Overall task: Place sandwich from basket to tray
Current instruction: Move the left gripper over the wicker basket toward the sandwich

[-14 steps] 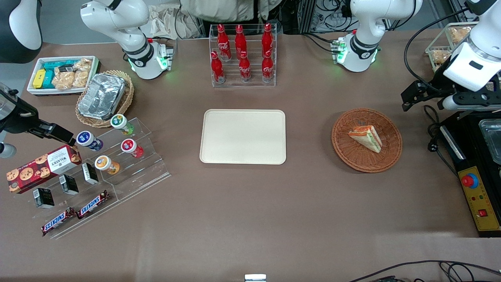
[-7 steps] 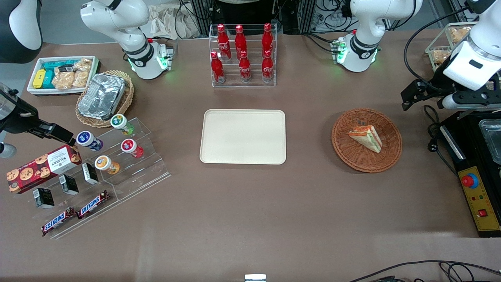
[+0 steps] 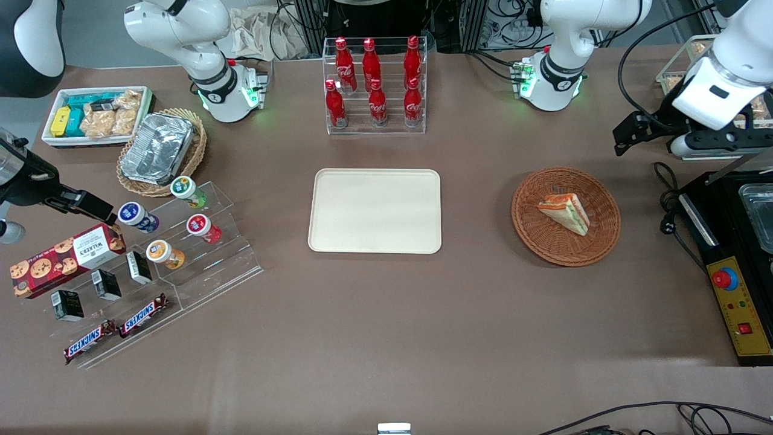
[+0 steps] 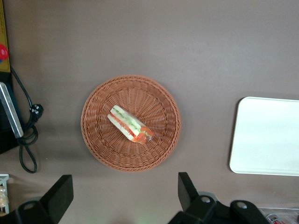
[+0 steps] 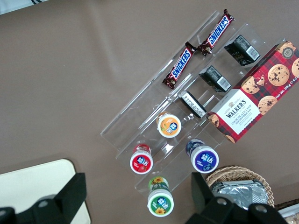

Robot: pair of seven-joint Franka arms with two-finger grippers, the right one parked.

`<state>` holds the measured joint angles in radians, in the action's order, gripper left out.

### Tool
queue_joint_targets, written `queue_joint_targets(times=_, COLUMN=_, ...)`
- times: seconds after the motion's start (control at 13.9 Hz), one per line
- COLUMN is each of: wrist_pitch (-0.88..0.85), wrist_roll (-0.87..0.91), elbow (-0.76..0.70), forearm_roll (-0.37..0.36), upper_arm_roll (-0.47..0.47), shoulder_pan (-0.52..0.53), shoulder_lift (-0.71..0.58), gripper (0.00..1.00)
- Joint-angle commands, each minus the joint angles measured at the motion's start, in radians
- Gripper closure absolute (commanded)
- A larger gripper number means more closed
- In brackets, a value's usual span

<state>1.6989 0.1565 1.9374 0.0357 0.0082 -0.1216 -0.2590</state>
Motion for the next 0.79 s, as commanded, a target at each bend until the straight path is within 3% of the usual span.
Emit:
queue_joint_targets(times=0.0, wrist_pitch=0.172, wrist_roll=0.027, elbow=0.260, forearm_roll=0.003, upper_arm_roll=0.003, shoulder_pan=0.010, shoulder_lift=-0.141, gripper=0.01)
queue_joint_targets(times=0.72, wrist_pitch=0.456, wrist_roll=0.447, elbow=0.561, forearm_roll=-0.007, upper_arm_roll=0.007, shoulder_pan=0.011, shoulder_lift=-0.099, gripper=0.04)
